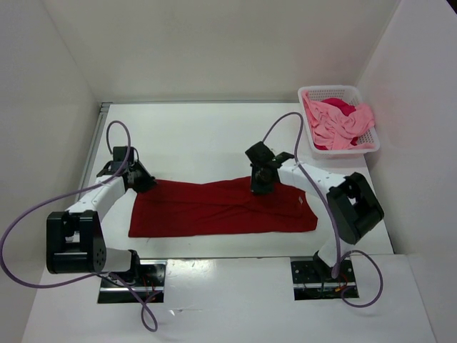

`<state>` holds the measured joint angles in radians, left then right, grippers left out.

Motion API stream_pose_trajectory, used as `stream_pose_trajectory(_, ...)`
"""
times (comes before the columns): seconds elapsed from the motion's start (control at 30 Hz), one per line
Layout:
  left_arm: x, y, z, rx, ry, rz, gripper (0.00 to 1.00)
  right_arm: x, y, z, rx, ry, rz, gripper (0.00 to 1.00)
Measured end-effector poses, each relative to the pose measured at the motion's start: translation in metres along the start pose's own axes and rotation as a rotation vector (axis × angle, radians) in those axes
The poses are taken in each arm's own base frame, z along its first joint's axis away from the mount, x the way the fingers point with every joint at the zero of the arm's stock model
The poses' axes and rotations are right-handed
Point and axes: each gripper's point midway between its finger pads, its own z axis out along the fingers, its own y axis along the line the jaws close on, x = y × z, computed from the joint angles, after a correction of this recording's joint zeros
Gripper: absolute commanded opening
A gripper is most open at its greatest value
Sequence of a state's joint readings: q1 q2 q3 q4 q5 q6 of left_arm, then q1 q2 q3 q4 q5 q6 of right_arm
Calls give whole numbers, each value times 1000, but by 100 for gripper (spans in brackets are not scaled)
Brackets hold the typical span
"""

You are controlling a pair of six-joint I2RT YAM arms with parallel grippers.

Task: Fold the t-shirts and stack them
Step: Fold the other side of the tshirt into a rectangle

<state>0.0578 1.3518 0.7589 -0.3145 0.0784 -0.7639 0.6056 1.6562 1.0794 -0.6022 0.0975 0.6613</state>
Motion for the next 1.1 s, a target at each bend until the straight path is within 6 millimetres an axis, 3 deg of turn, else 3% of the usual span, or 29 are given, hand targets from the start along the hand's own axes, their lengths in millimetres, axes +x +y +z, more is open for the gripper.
stream_pose_trajectory(0.2,-2,2,0,-1,-3,-8,30,44,1,-21,-79,79,-3,1)
stream_pose_trajectory(0.23,-2,2,-1,-1,-3,-10,30,53,1,-23,-89,100,-1,12)
stream_pose_trajectory(0.27,-3,3,-1,-2,-4,-13,30,63,2,-25,-98,123,2,16)
stream_pose_trajectory(0.4,-6,6,-1,-7,-10,-25,30,97,15,-34,-161,219,-16,24)
stream_pose_trajectory(0.5,-11,11,-1,-16,-18,-43,30,108,23,-45,-210,258,-31,28)
stream_pose_trajectory(0.57,-14,16,-2,-25,-23,-57,30,104,23,-52,-216,252,-34,30)
stream_pose_trajectory(0.63,-17,19,-2,-32,-28,-69,30,86,23,-58,-236,220,-13,28)
stream_pose_trajectory(0.8,-20,25,-2,-42,-34,-87,25,22,8,-56,-244,80,97,5)
stream_pose_trajectory(0.97,-23,33,-1,-67,-35,-107,22,20,13,-50,-278,60,95,5)
stream_pose_trajectory(1.1,-25,42,0,-100,-42,-125,20,26,9,-44,-272,69,95,11)
